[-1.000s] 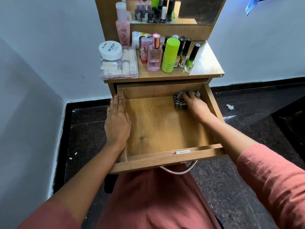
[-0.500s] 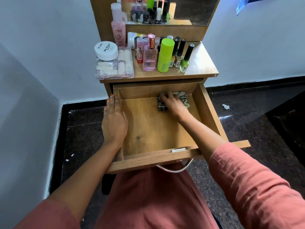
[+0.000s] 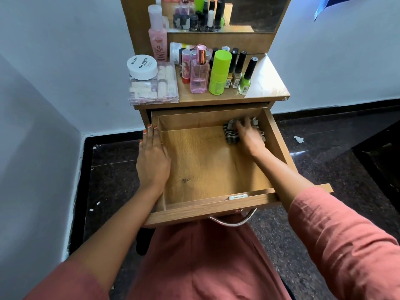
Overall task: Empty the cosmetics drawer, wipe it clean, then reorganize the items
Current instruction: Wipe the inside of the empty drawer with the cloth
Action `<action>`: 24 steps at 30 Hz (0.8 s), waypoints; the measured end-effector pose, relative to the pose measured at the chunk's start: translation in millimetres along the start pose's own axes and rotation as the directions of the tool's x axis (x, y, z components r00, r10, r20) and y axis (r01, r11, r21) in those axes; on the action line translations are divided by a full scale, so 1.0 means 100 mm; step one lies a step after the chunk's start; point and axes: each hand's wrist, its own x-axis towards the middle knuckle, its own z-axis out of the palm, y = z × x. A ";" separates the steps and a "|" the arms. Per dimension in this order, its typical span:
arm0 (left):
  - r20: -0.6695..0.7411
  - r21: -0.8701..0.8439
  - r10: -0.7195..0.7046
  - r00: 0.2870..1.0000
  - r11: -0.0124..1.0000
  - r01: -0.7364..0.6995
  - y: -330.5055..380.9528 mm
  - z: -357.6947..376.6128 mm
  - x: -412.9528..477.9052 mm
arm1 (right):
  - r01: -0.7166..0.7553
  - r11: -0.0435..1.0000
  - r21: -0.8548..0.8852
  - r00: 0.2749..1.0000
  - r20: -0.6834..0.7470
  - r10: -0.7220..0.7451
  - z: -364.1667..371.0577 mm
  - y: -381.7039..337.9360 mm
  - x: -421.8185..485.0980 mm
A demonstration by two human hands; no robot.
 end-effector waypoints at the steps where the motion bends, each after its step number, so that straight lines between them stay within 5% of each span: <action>1: -0.001 0.002 0.002 1.000 1.000 -0.002 0.01 0.00 0.00 | -0.002 1.000 -0.004 1.000 -0.004 0.002 0.01 0.00 -0.01; 17: -0.004 -0.003 -0.012 1.000 1.000 0.012 0.02 0.03 0.01 | 0.335 0.940 -0.068 0.942 0.042 -0.333 0.21 -1.15 -0.09; 24: -0.007 0.007 -0.021 1.000 1.000 0.021 -0.02 0.00 0.02 | 0.350 0.932 -0.096 0.937 0.037 -0.348 0.26 -1.47 -0.04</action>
